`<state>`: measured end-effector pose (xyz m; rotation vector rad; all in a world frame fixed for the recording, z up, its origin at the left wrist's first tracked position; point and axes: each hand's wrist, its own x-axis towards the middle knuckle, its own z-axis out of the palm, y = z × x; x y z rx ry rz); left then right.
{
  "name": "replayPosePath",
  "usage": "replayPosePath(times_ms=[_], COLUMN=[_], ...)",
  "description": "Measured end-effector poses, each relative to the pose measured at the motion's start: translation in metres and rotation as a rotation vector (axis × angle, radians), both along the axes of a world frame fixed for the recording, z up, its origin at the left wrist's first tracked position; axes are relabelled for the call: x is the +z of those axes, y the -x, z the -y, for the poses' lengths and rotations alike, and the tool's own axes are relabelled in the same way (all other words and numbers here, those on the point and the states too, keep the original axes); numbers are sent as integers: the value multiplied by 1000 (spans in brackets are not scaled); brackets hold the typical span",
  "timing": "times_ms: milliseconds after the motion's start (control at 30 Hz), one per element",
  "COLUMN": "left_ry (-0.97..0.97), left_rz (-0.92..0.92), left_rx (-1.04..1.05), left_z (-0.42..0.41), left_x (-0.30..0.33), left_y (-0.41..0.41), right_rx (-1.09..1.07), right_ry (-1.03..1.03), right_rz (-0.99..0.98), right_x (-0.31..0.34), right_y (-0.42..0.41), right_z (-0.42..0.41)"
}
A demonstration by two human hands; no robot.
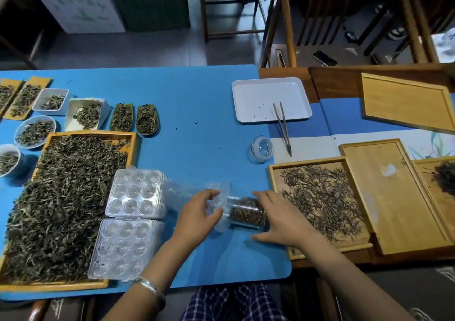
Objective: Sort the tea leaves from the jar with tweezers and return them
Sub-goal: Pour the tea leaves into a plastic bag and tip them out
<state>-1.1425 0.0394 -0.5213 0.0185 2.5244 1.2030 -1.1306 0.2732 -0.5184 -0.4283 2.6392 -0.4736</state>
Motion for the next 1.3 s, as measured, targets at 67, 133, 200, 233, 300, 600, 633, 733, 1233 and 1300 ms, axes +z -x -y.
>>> replayPosePath(times_ms=[67, 133, 200, 233, 300, 600, 633, 733, 1233, 1300], left_ry=[-6, -10, -12, -13, -21, -70, -68, -80, -354, -403], left_rz=[6, 15, 18, 18, 20, -18, -18, -17, -30, 9], left_rx=[8, 10, 3, 2, 4, -2, 2, 30, 226, 226], left_z=[0, 0, 0, 1, 1, -3, -4, -5, 0, -2], left_x=[0, 0, 1, 1, 3, 20, 21, 24, 34, 33], left_y=[1, 2, 2, 3, 4, 13, 14, 18, 17, 17], right_rx=[-23, -74, -106, -117, -151, -200, -198, -204, -96, -100], right_ry=[-13, 2, 20, 37, 94, 252, 262, 303, 214, 213], right_rz=[20, 18, 2, -1, 23, 33, 42, 70, 83, 87], right_x=[-5, -11, -15, -16, -17, 0, 4, 15, 48, 48], right_y=[-6, -7, -4, -2, 1, -1, 1, 7, 25, 23], right_z=[0, 4, 9, 10, 10, -4, -4, -5, -12, -11])
